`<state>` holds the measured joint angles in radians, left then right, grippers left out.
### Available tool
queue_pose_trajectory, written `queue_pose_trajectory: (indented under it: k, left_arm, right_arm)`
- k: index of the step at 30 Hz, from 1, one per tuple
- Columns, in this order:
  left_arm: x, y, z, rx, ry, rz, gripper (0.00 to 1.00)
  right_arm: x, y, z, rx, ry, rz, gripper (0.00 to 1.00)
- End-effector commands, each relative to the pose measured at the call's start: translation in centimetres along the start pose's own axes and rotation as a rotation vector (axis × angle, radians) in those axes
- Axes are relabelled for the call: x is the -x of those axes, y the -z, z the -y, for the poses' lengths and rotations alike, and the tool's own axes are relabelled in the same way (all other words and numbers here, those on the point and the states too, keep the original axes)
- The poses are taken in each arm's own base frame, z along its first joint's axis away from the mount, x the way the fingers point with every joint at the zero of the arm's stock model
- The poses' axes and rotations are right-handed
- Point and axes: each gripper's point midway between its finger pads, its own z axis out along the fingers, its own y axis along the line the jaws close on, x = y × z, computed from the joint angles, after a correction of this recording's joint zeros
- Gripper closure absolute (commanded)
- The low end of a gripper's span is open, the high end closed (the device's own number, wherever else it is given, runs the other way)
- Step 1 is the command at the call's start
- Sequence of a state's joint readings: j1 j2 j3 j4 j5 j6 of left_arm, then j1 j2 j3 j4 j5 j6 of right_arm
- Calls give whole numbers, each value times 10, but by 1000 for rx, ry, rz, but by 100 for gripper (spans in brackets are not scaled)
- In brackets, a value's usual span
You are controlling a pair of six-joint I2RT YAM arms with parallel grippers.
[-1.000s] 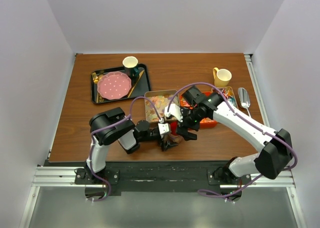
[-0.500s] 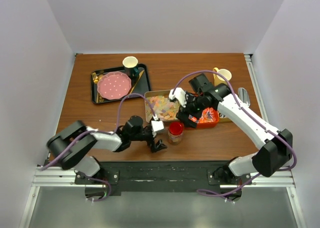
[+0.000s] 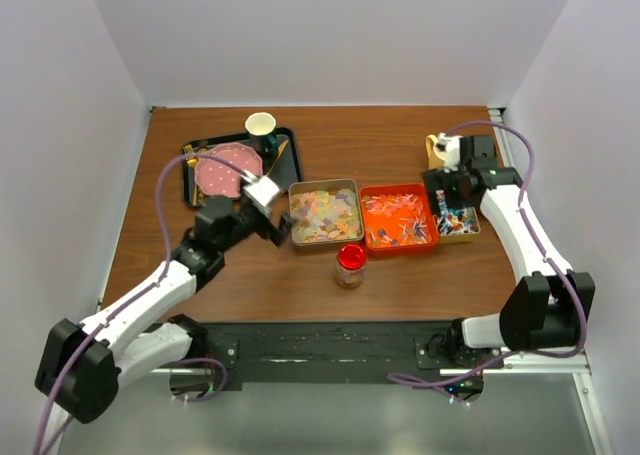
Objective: Pack the candies
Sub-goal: Reset both arms
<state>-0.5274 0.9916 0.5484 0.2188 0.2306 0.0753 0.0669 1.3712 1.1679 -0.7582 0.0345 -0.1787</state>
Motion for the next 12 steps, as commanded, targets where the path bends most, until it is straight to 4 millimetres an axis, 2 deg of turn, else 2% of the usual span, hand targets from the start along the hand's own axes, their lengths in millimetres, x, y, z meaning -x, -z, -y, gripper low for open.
queue_pose_trajectory:
  k: [1,3,4,6,9,12]
  left_arm:
    - [5,34,-126,512,158,-21,0]
    - [8,43,-148,594,191,5,0]
    - [11,50,-164,637,210,25,0]
    - [6,49,-172,646,252,17,0]
    - [3,44,-174,618,283,-1,0]
    - [4,32,-163,518,271,-8,0]
  right_arm:
    - [7,31,39,-252,-190,130,1]
    - [1,41,43,-286,-199,128,1]
    - [2,52,43,-283,-203,156,1]
    - [1,62,37,-251,-204,181,1]
    - [3,76,28,-199,-203,217,1]
    - [16,88,25,-169,-232,274,1]
